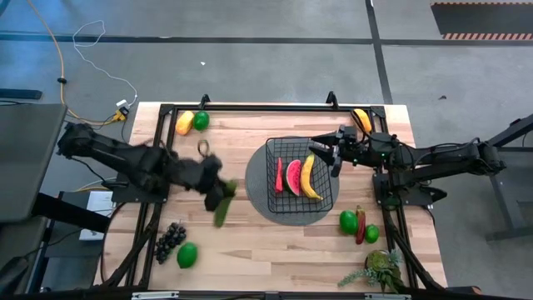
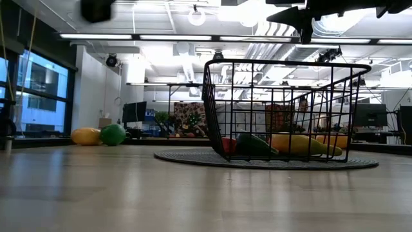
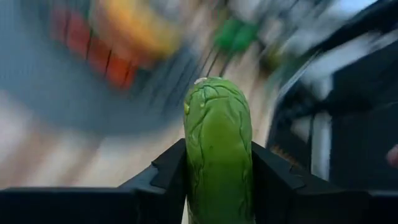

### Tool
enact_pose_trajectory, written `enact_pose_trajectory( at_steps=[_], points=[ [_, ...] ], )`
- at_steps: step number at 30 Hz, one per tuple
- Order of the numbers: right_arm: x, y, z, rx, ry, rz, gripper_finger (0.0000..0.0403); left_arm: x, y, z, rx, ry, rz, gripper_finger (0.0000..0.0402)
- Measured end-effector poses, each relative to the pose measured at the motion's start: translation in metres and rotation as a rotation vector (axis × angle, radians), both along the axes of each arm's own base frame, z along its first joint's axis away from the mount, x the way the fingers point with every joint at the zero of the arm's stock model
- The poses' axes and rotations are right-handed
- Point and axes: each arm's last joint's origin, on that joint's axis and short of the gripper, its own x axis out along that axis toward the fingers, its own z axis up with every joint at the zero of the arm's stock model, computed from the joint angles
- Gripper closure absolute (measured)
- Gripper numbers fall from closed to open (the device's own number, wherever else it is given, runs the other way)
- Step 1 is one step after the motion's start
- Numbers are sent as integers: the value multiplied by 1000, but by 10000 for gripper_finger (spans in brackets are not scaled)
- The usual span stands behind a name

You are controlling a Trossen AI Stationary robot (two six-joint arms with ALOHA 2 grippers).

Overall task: Build produce basket
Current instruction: Put the green cucumber into the black wire basket

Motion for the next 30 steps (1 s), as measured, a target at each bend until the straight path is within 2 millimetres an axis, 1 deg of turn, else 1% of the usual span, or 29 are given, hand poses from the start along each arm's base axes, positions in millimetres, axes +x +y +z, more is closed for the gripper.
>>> enact_pose_trajectory(
  at_steps=[2,5,8,11,15,19,21,24,27,30],
  points=[
    [0,0,1,0,-7,-14,224,5,8,21,127,-130,-2,275],
    [0,0,4,25,-47,-17,224,15,19,46,332,-304,-18,275],
    [-1,0,12,52,-141,-4,224,20,31,62,465,-440,3,275],
    [-2,2,19,-6,-199,62,224,20,45,72,554,-512,30,275],
    [-3,4,24,-108,-231,103,224,17,65,71,644,-475,38,275],
    [-3,4,24,-120,-227,100,224,19,82,67,669,-453,18,275],
    [-1,4,22,-120,-220,104,224,25,86,62,637,-450,-27,275],
    [1,4,20,-129,-196,107,224,30,85,55,610,-457,-88,275],
    [4,4,17,-134,-171,108,224,36,82,35,591,-421,-111,275],
    [6,3,15,-131,-161,108,224,40,82,15,562,-438,-65,275]
  ],
)
